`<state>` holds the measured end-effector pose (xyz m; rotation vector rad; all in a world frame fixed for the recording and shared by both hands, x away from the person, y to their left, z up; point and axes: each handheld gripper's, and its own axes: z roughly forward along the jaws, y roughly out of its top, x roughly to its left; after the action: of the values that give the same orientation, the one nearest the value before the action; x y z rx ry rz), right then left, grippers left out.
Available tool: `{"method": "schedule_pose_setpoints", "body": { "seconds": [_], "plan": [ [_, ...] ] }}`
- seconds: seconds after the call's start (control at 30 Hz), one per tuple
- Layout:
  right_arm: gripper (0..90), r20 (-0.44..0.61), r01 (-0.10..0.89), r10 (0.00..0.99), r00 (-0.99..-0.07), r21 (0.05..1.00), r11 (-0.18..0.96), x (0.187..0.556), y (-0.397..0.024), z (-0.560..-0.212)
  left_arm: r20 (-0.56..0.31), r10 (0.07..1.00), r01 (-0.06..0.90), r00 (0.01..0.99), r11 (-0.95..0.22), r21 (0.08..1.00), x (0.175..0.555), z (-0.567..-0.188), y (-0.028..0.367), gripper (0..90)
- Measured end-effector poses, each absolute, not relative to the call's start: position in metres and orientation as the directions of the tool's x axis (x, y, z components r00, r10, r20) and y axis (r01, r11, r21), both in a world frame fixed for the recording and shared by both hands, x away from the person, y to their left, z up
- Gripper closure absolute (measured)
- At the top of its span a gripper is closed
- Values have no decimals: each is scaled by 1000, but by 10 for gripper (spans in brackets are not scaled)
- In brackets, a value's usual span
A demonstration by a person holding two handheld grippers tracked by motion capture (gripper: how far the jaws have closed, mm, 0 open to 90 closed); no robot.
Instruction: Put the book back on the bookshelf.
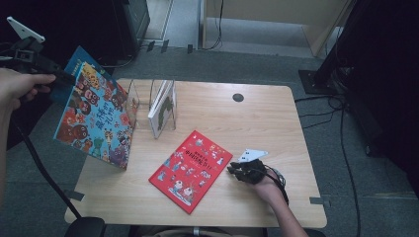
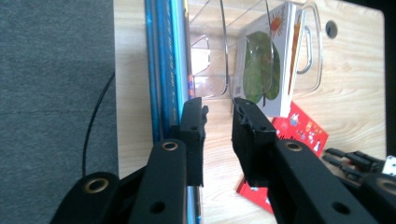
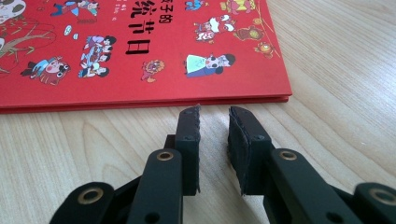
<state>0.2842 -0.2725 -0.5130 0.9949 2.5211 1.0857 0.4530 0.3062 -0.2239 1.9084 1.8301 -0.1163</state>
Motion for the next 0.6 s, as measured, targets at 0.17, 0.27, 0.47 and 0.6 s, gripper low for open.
{"method": "schedule_pose_setpoints", "body": {
  "seconds": [0.17, 0.27, 0.47, 0.6],
  "plan": [
    [738, 60, 499, 663, -746, 710, 497, 284, -272, -513, -388, 914, 958, 120, -3, 288, 452, -225, 305, 682],
    [736, 61, 500, 663, -746, 710, 497, 284, -273, -513, -394, 910, 952, 132, -6, 305, 449, -224, 306, 664],
    [722, 67, 505, 666, -743, 710, 490, 285, -273, -513, -402, 903, 946, 151, -14, 324, 442, -222, 304, 621],
    [702, 75, 510, 670, -738, 712, 483, 286, -273, -513, -403, 896, 936, 186, -37, 351, 438, -221, 299, 589]
  ]
}}
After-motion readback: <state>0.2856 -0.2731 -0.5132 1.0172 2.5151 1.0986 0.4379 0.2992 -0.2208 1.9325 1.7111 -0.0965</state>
